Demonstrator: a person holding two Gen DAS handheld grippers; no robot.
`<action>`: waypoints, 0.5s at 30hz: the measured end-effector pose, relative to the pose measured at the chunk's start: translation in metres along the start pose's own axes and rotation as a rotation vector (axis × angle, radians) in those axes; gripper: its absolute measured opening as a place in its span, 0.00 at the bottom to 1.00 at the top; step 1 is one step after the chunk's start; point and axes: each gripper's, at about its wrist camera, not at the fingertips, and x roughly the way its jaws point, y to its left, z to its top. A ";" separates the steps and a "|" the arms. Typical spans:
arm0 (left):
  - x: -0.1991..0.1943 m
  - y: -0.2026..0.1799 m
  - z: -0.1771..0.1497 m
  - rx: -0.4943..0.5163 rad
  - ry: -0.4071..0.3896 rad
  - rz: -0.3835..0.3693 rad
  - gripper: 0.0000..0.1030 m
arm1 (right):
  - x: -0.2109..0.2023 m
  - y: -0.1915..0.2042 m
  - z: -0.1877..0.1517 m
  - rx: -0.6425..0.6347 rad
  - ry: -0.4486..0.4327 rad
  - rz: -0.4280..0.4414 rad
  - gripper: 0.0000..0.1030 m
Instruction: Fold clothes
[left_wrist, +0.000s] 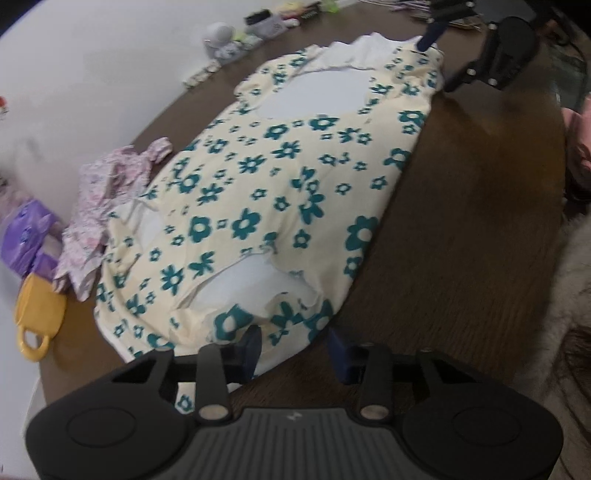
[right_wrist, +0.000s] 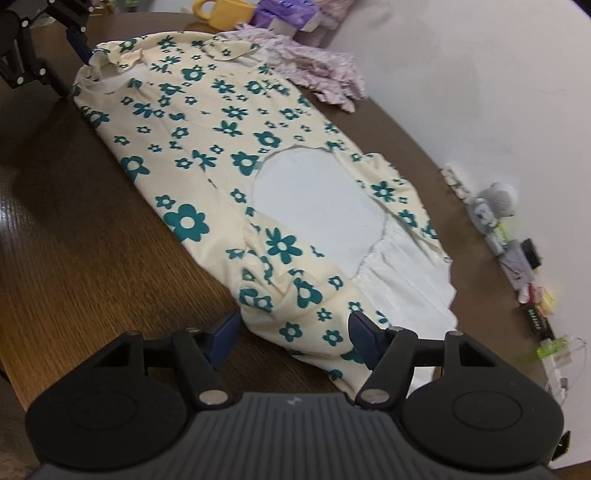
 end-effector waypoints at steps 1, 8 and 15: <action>0.001 0.000 0.003 0.005 0.000 -0.015 0.36 | 0.002 -0.001 0.001 -0.003 0.005 0.014 0.58; 0.010 0.007 0.015 0.036 0.036 -0.080 0.08 | 0.013 -0.010 0.007 -0.004 0.022 0.100 0.34; 0.008 0.010 0.019 0.026 0.050 -0.053 0.04 | 0.012 -0.011 0.011 -0.032 0.030 0.120 0.09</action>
